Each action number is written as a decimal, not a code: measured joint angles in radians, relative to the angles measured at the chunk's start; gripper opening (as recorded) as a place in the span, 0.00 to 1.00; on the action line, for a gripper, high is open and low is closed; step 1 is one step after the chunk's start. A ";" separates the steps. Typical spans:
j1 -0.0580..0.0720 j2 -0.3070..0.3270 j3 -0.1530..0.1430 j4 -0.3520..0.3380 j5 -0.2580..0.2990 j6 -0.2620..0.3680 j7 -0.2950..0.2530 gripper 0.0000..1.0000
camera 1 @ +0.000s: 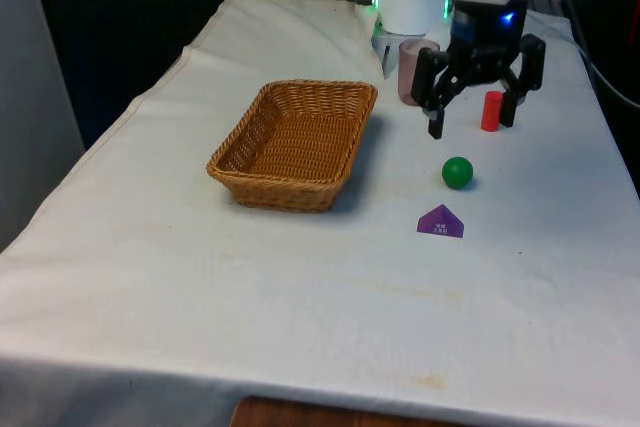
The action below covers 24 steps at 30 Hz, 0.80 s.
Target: Pick up the triangular block and place it into the basket.
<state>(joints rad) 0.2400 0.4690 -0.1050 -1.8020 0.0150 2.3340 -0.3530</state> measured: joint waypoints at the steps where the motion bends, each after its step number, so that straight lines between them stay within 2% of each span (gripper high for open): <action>1: -0.001 0.003 -0.001 0.000 0.000 0.002 -0.009 1.00; 16: -0.011 0.051 -0.017 0.004 0.001 0.043 -0.126 1.00; 24: -0.015 0.084 -0.021 0.029 0.001 0.053 -0.184 1.00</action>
<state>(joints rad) 0.2250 0.5530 -0.1260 -1.7730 0.0160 2.3870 -0.5370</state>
